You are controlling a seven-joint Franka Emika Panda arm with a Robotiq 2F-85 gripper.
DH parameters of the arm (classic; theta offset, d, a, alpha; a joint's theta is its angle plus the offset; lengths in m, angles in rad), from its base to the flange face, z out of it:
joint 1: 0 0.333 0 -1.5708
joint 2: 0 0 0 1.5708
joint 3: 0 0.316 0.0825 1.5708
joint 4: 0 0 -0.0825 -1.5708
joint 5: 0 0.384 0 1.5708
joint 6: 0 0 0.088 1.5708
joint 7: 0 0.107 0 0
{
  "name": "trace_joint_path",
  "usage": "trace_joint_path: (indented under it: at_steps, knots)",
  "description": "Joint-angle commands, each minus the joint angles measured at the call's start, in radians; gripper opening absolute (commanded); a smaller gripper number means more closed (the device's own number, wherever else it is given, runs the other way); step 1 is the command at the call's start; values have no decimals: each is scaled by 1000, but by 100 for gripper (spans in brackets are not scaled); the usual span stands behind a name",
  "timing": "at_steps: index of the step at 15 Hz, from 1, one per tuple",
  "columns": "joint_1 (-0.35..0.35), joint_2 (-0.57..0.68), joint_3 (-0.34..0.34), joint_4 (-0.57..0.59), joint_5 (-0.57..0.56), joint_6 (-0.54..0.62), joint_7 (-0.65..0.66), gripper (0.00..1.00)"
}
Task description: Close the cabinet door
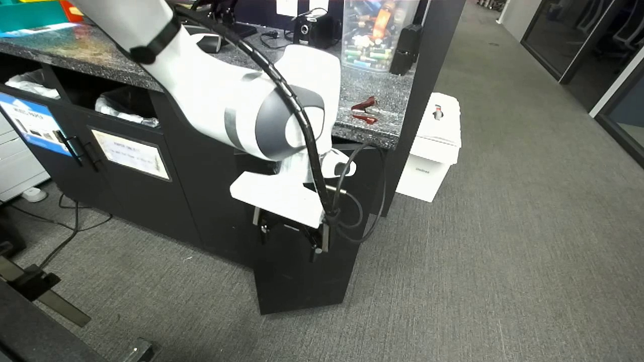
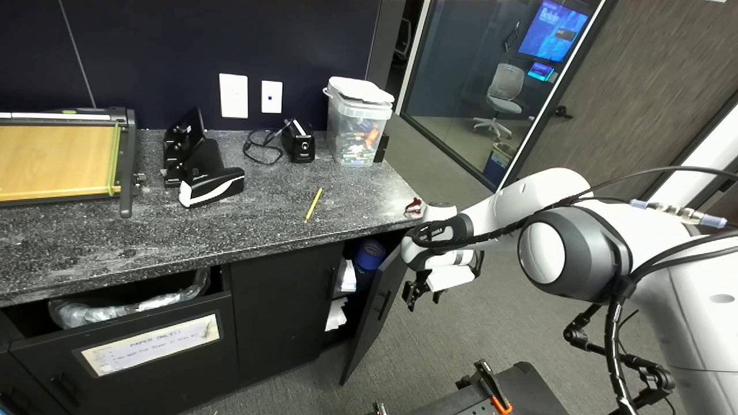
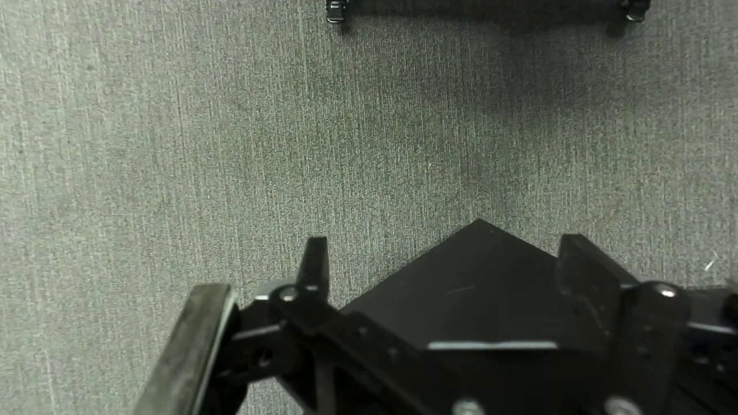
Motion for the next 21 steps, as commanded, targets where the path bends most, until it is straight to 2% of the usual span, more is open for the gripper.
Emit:
trace_joint_path:
  at_steps: [1, 6, 14, 15, 17, 21]
  knots:
    - [-27, 87, 31, 61, -31, 47, -69, 100]
    - [-40, 112, 86, 22, -46, 138, -169, 100]
    - [-63, 104, 158, -104, -99, 425, -317, 99]
    - [-70, 103, 164, -118, -108, 446, -328, 77]
    - [-79, 102, 175, -141, -125, 484, -348, 73]
    - [-70, 117, 184, -117, -152, 525, -351, 41]
